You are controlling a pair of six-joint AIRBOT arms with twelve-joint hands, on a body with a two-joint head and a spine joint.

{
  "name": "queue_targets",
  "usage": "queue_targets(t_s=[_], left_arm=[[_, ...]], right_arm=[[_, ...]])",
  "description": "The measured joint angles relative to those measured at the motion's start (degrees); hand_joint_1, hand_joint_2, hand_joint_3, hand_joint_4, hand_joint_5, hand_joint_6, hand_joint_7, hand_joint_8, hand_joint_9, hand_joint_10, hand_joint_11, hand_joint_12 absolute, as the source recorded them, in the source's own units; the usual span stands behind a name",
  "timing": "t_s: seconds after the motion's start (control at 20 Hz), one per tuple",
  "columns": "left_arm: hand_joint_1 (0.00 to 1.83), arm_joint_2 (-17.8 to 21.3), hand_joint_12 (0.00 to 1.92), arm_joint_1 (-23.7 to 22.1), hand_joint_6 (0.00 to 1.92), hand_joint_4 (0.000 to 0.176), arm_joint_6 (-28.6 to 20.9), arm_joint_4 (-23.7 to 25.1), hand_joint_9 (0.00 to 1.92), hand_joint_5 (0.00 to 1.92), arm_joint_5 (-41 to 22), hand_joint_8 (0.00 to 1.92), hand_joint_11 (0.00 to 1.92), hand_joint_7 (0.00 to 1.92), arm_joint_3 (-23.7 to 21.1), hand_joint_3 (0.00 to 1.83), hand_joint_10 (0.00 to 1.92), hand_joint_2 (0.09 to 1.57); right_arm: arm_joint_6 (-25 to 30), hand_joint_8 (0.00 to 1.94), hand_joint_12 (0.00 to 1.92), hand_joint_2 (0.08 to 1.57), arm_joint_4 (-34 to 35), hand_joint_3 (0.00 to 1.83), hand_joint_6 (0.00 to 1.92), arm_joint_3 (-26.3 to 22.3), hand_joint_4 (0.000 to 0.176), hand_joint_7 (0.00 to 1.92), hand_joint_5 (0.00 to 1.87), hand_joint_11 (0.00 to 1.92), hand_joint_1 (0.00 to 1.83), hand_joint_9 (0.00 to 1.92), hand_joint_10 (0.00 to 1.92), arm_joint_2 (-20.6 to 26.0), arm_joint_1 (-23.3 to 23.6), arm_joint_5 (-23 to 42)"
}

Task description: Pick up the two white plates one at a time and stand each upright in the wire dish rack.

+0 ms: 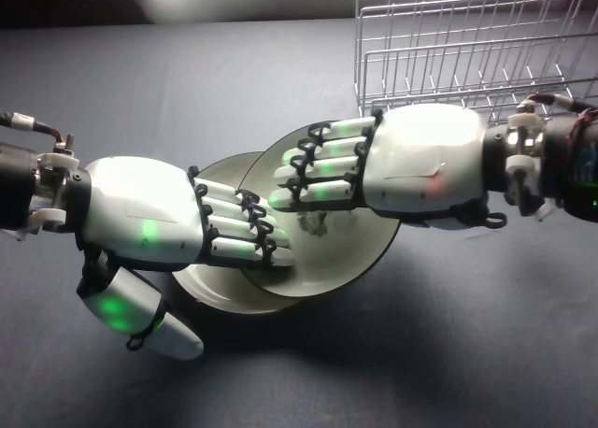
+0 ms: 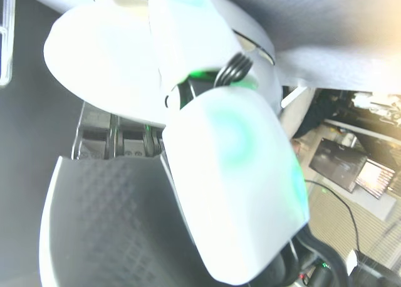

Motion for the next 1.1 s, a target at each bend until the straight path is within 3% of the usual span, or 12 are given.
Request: queue_targets(t_s=[0.3,0.65,0.75,0.8,0.9,1.05,1.1], left_arm=[[0.0,-0.1,0.0,0.0,0.0,0.0,-0.2,-0.1,0.0,0.0,-0.1,0.0,0.0,0.0,0.2,0.0,0.0,1.21],[0.0,-0.1,0.0,0.0,0.0,0.0,-0.2,-0.1,0.0,0.0,-0.1,0.0,0.0,0.0,0.4,0.0,0.0,1.21],[0.0,-0.2,0.0,0.0,0.0,0.0,-0.2,-0.2,0.0,0.0,-0.2,0.0,0.0,0.0,0.5,0.0,0.0,1.21],[0.0,-0.3,0.0,0.0,0.0,0.0,-0.2,-0.2,0.0,0.0,-0.3,0.0,0.0,0.0,0.6,0.0,0.0,1.22],[0.0,-0.3,0.0,-0.1,0.0,0.0,-0.2,-0.3,0.0,0.0,-0.3,0.0,0.0,0.0,0.6,0.0,0.0,1.21],[0.0,-0.3,0.0,-0.1,0.0,0.0,-0.4,-0.3,0.0,0.01,-0.3,0.0,0.0,0.0,0.6,0.0,0.0,1.21],[0.0,-0.3,0.0,-0.1,0.0,0.0,-0.4,-0.3,0.0,0.0,-0.3,0.0,0.0,0.0,0.6,0.0,0.0,1.21]], right_arm=[[0.0,0.01,0.87,1.13,0.6,0.0,0.01,0.4,0.0,0.15,0.17,0.0,1.6,0.18,0.02,-1.6,0.0,-1.3],[-0.3,0.02,1.19,1.16,1.3,0.0,0.02,1.3,0.0,0.3,0.3,0.03,1.61,0.38,0.05,-2.6,0.1,-1.6],[-0.3,0.01,1.2,1.17,1.4,0.0,0.01,1.7,0.0,0.37,0.36,0.11,1.59,0.46,0.04,-2.7,0.0,-1.6],[-0.5,0.02,1.56,1.14,1.3,0.0,0.03,1.8,0.0,0.45,0.44,0.47,1.78,0.52,0.05,-2.7,0.1,-1.7],[-1.2,0.01,1.55,1.09,1.4,0.0,0.02,1.9,0.0,0.68,0.64,0.64,1.83,0.71,0.04,-2.7,0.3,-0.7],[-1.2,0.03,1.49,1.07,1.5,0.0,0.03,1.9,0.0,0.82,0.75,0.7,1.83,0.85,0.05,-2.7,0.3,0.4],[-1.2,0.92,1.71,1.17,1.8,0.0,1.03,1.9,0.0,0.87,0.73,0.73,1.51,0.81,1.2,-2.7,0.3,0.8]])
